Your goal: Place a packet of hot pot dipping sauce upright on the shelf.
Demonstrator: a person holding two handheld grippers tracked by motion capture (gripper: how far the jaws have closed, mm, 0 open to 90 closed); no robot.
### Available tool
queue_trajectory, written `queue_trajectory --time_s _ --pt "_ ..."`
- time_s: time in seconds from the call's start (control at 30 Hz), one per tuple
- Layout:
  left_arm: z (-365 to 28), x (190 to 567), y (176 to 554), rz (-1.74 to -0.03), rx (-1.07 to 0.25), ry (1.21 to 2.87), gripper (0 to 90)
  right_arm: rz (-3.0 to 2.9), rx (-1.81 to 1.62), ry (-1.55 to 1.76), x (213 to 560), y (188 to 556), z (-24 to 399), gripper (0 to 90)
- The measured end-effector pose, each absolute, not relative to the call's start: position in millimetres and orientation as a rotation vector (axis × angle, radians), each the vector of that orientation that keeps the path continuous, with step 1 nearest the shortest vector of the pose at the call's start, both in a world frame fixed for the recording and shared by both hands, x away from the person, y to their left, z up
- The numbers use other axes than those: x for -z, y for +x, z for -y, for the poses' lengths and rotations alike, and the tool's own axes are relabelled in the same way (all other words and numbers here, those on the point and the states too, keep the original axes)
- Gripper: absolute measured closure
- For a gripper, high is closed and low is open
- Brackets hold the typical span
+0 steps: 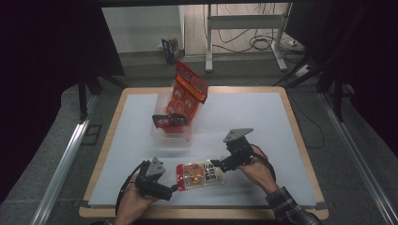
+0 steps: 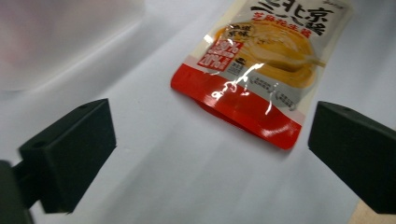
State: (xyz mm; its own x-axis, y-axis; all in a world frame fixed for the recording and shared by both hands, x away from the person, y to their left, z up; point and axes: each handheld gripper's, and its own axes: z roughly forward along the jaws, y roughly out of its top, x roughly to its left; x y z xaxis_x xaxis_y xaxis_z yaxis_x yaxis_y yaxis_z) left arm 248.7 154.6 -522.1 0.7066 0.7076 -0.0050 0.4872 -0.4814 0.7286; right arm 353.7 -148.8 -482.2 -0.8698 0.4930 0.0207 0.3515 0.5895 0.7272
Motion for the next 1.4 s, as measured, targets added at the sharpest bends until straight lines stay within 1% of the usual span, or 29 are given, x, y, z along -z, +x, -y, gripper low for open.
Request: queue_trajectory --time_s 0.1,0.27,0.43,0.6,0.73,0.8,1.0,1.07,1.4 --pt "-156 520 250 -0.902 -0.38 2.158 8.7 -2.627 -1.156 0.709 484 348 153 0.0" --pt "-160 516 252 -0.893 -0.35 2.1 28.9 -2.618 -1.16 0.706 487 338 158 0.0" --pt "-156 517 256 -0.869 -0.336 2.113 45.8 -2.608 -1.126 0.698 491 328 165 0.0" --pt "-145 518 262 -0.842 -0.294 2.117 62.7 -2.608 -1.115 0.727 495 321 174 0.0" --pt "-137 520 268 -0.822 -0.255 2.117 80.9 -2.612 -1.115 0.745 497 316 179 0.0" --pt "-133 521 270 -0.819 -0.262 2.123 89.6 -2.618 -1.109 0.746 498 315 181 0.0" --pt "-121 527 274 -0.791 -0.229 2.144 89.9 -2.631 -1.103 0.772 502 315 184 0.0" --pt "-116 530 274 -0.789 -0.248 2.176 90.0 -2.632 -1.1 0.77 503 316 185 0.0" --pt "-115 536 272 -0.782 -0.306 2.22 90.0 -2.654 -1.067 0.751 505 316 184 0.0"
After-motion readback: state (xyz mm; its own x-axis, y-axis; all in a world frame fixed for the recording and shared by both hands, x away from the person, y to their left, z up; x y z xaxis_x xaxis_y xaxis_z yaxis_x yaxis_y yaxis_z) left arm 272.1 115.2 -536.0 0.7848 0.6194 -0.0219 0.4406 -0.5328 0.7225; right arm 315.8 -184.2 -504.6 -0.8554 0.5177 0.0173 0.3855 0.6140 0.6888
